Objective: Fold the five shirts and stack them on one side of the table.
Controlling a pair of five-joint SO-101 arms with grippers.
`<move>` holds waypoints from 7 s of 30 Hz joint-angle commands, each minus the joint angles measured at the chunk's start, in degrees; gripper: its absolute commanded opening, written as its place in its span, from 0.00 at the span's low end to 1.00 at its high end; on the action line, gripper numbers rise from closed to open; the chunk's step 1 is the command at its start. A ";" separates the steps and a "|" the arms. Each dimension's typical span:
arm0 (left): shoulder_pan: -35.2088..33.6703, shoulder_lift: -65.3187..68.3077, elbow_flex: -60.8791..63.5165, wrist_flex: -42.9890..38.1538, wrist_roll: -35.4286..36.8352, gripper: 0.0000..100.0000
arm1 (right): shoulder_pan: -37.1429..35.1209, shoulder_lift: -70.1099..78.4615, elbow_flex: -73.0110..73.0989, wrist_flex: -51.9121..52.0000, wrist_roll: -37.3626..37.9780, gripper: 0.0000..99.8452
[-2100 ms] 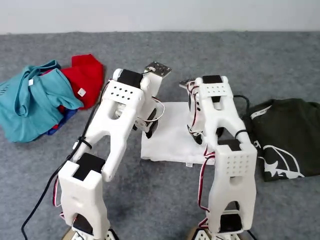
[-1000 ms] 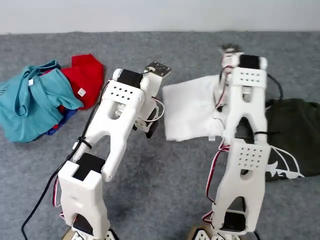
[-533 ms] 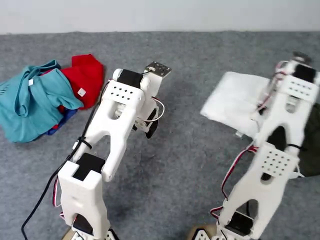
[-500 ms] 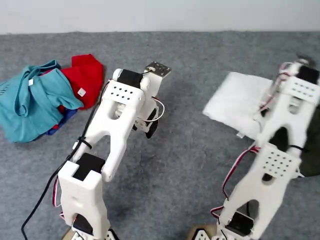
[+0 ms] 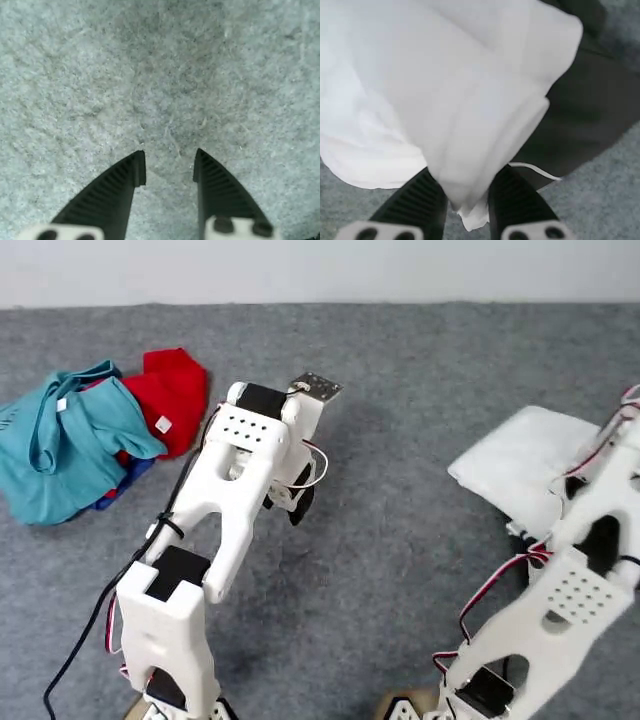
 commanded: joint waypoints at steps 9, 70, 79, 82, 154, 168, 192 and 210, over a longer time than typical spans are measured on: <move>0.18 -3.08 -0.31 0.26 -0.70 0.16 | 8.13 -7.25 8.62 2.24 0.26 0.01; 0.18 -3.08 -0.13 0.44 -0.79 0.15 | 1.45 -12.00 13.71 -12.18 15.03 0.22; 0.09 -3.08 -0.04 0.44 -0.79 0.15 | 3.74 -0.84 13.54 -18.68 13.45 0.22; 0.09 -3.08 -0.04 0.44 -0.79 0.15 | 4.00 -0.48 13.54 -18.68 13.54 0.22; -36.84 6.77 -50.51 1.49 2.02 0.01 | -11.74 -59.03 50.90 0.66 30.86 0.22; -7.74 -14.33 -35.03 1.32 -1.05 0.01 | -11.74 -59.03 51.52 0.66 30.86 0.22; 1.14 -31.30 -10.59 0.70 -24.62 0.01 | -11.82 -59.12 56.88 -1.71 30.86 0.22; -18.64 -31.74 24.31 -19.69 -24.44 0.01 | -28.09 -58.59 58.29 -3.91 31.12 0.22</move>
